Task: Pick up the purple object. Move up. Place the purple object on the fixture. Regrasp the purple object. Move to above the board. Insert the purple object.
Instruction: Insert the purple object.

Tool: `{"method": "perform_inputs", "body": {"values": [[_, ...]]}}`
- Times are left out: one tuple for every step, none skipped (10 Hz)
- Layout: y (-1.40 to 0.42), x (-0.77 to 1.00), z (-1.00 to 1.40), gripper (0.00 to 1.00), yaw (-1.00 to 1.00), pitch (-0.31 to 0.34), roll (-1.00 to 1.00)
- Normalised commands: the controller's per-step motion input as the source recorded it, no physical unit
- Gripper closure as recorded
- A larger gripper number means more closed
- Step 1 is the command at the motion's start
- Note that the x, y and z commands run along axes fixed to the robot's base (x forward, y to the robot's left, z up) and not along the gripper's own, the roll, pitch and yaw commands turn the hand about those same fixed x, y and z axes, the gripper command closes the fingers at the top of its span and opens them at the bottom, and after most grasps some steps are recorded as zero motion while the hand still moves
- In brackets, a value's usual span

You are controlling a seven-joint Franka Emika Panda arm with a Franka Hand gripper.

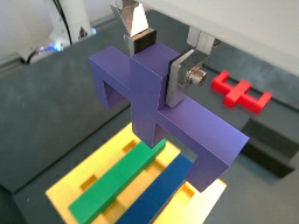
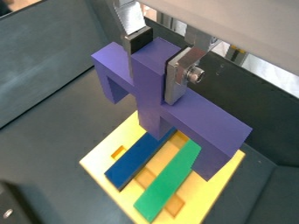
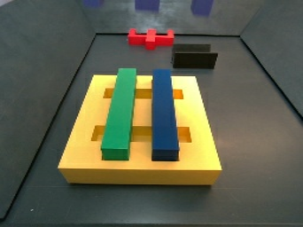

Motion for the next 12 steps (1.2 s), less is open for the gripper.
{"method": "perform_inputs", "body": {"values": [[-0.61, 0.39, -1.0, 1.0, 0.07, -0.103, 0.0], [-0.63, 0.16, -0.91, 1.0, 0.32, -0.094, 0.12], [-0.47, 0.07, -0.76, 1.0, 0.41, -0.091, 0.22], [-0.46, 0.01, -0.77, 1.0, 0.41, -0.064, 0.23], [-0.49, 0.03, -0.78, 1.0, 0.35, -0.116, 0.2], [-0.37, -0.03, -0.74, 1.0, 0.23, -0.187, 0.18], [-0.17, -0.08, -0.64, 1.0, 0.02, -0.18, 0.17], [-0.08, -0.19, -0.4, 1.0, 0.0, -0.144, 0.14], [0.0, -0.31, -0.32, 1.0, -0.03, -0.116, 0.12], [0.0, -0.28, -0.17, 1.0, 0.0, -0.067, 0.05], [-0.06, -0.25, 0.0, 1.0, 0.0, -0.103, 0.0], [-0.18, -0.11, -0.05, 1.0, 0.01, -0.114, 0.0]]}}
